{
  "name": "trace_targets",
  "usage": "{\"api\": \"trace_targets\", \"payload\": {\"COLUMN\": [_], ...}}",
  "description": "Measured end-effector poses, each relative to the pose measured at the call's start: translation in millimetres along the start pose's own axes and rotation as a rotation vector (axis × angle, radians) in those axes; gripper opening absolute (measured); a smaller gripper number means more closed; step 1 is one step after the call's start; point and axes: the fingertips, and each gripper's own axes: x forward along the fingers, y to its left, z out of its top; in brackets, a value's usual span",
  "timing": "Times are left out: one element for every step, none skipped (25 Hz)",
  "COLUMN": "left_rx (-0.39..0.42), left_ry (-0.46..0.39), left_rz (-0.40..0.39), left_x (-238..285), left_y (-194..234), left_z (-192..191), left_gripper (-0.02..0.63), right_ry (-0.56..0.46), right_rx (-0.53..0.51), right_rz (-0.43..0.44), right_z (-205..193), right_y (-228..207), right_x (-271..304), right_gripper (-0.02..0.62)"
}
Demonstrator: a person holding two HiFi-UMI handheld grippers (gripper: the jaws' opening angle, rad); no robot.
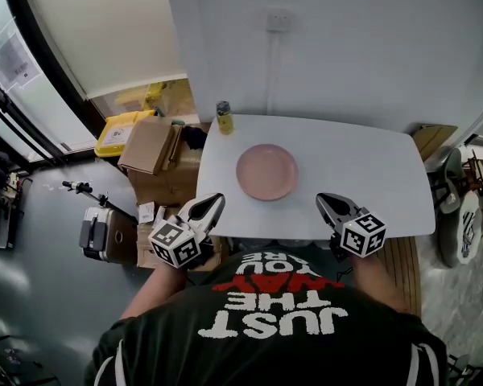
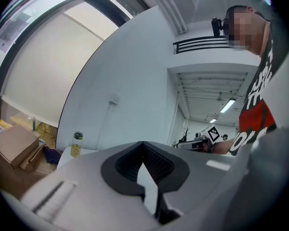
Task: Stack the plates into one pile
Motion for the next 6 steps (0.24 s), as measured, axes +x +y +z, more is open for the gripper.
{"api": "trace_targets", "payload": {"left_rx": [0.001, 0.002, 0.003, 0.004, 0.003, 0.003], "left_ry": [0.0, 0.0, 0.0, 0.0, 0.001, 0.001], "left_rz": [-0.002, -0.004, -0.004, -0.004, -0.004, -0.004], "left_x": [0.7, 1.2, 1.4, 1.2, 0.8, 0.3], "left_y": [-0.5, -0.9, -1.3, -1.7, -2.0, -2.4], "left_z": [0.2, 0.6, 0.8, 0.7, 0.4, 0.1], "left_gripper": [0.008, 0.008, 0.008, 0.008, 0.008, 0.008], "right_ry": [0.0, 0.0, 0.001, 0.002, 0.004, 0.005], "right_rx": [0.0, 0.0, -0.001, -0.002, -0.003, -0.003], "right_rz": [0.0, 0.0, 0.001, 0.001, 0.002, 0.002], "right_z": [-0.2, -0.2, -0.4, -0.9, -1.5, -2.2], "right_y": [-0.3, -0.6, -0.6, -0.2, 0.3, 0.9], "right_x": [-0.3, -0.6, -1.0, -1.5, -2.2, -2.9], "right_gripper": [0.005, 0.005, 0.005, 0.005, 0.005, 0.005]}}
